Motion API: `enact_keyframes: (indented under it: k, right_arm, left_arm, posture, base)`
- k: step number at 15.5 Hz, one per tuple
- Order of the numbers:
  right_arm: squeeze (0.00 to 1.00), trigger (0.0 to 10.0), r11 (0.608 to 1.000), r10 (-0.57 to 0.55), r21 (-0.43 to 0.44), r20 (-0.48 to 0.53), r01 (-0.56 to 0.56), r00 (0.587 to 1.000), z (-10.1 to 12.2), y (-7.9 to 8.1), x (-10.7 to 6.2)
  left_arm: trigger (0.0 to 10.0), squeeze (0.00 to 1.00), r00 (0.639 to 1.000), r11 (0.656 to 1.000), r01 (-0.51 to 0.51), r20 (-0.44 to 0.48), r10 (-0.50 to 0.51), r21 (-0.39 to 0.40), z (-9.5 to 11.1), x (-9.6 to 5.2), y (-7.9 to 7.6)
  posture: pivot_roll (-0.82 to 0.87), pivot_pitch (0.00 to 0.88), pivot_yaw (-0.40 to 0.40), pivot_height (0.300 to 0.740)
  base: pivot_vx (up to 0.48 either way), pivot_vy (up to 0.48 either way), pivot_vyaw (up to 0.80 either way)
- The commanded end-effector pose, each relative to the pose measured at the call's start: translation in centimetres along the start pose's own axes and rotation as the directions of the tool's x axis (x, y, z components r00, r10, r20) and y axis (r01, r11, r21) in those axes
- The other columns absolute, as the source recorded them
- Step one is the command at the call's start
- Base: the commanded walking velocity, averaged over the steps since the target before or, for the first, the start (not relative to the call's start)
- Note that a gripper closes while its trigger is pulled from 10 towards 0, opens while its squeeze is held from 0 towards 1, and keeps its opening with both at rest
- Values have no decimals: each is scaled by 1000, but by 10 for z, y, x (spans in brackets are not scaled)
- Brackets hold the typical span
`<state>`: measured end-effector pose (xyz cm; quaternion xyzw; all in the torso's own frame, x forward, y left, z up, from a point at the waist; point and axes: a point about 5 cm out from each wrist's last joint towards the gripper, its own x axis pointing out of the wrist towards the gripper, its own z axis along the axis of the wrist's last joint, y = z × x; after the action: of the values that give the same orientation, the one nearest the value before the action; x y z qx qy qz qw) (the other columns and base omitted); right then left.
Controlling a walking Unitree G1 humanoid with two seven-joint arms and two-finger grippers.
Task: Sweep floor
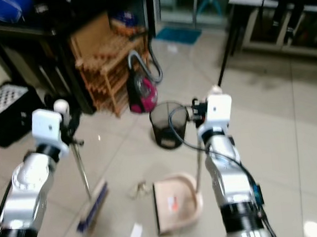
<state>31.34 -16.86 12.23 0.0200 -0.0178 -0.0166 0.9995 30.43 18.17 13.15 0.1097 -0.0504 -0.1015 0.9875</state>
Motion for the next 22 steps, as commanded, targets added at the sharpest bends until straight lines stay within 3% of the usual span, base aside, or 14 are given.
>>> enact_keyframes:
  k: [1, 3, 8, 13, 22]
  right_arm:
    - [0, 10000, 999, -35, 7, 72, 34, 997, 14, -5, 3]
    - [0, 10000, 998, -56, 46, 105, 52, 993, 21, -11, 4]
    - [0, 10000, 998, -62, -1, 94, 62, 994, 20, -17, 5]
    - [0, 10000, 998, -35, -55, 1, 35, 999, 0, -13, 4]
    - [0, 10000, 996, -34, -82, -28, 31, 999, -16, -8, 7]
  left_arm:
    - [10000, 0, 998, 1000, 0, 60, -1, 19, 14, 5, 4]
    - [10000, 0, 998, 1000, 0, 64, -1, 18, 14, 5, 5]
    - [10000, 0, 998, 1000, 4, 56, -5, 10, 12, 3, 4]
    - [10000, 0, 1000, 1000, 2, 8, -2, 9, 3, 1, 5]
    - [10000, 0, 998, 997, -35, -51, 39, 71, -19, -7, 8]
  posture:
    - [22, 24, 47, 740]
    - [23, 23, 49, 740]
    - [25, 24, 51, 740]
    - [27, 36, 58, 740]
    - [26, 93, 55, 740]
  base:
    - [458, 0, 0]
    - [480, 0, -800]
    - [464, 0, -480]
    - [0, 0, 0]
    - [0, 0, 0]
